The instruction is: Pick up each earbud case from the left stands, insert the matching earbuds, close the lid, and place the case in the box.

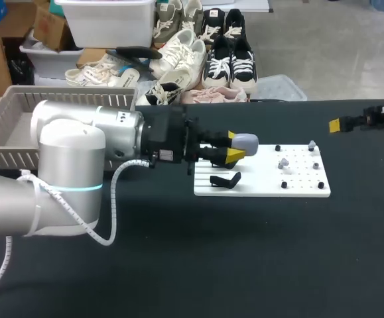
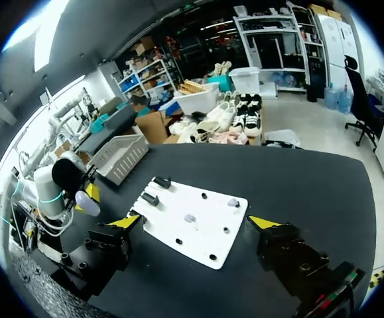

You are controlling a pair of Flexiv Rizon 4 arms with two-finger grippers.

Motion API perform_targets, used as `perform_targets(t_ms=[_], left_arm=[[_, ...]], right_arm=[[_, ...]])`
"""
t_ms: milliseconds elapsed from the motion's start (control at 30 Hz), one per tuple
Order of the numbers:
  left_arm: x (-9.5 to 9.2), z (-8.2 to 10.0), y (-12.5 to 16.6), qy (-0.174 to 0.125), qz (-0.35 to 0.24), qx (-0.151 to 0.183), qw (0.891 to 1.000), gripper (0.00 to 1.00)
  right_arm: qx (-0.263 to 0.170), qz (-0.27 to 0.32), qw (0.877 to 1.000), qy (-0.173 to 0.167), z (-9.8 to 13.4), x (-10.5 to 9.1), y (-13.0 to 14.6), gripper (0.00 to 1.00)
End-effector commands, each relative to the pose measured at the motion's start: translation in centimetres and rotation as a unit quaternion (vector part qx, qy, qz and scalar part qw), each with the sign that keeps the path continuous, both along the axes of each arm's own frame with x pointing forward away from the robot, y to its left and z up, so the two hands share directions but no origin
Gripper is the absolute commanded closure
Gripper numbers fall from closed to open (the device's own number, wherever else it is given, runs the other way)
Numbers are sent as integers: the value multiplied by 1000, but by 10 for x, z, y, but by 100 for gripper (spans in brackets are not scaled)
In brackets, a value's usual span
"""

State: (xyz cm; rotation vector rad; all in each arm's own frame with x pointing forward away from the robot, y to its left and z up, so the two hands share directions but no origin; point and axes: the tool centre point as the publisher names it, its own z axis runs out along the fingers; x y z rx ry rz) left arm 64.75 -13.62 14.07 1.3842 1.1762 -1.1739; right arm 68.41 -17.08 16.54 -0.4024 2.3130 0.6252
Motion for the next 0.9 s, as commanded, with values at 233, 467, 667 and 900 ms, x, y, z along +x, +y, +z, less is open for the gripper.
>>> perform_targets(t_ms=[233,467,667,900], left_arm=[[7,-7,-8,-2,6,-1,1000,100],[6,-8,-8,-5,12,-2,1000,100],[5,-7,-10,-8,7,-2,1000,100],[5,-7,-10,-8,7,-2,1000,100]], right_arm=[[-43,44,997,-45,29,-45,42,0],[-102,78,990,-51,26,-64,77,0],[-105,97,989,-48,24,-73,98,0],[-108,118,986,-47,23,-79,119,0]])
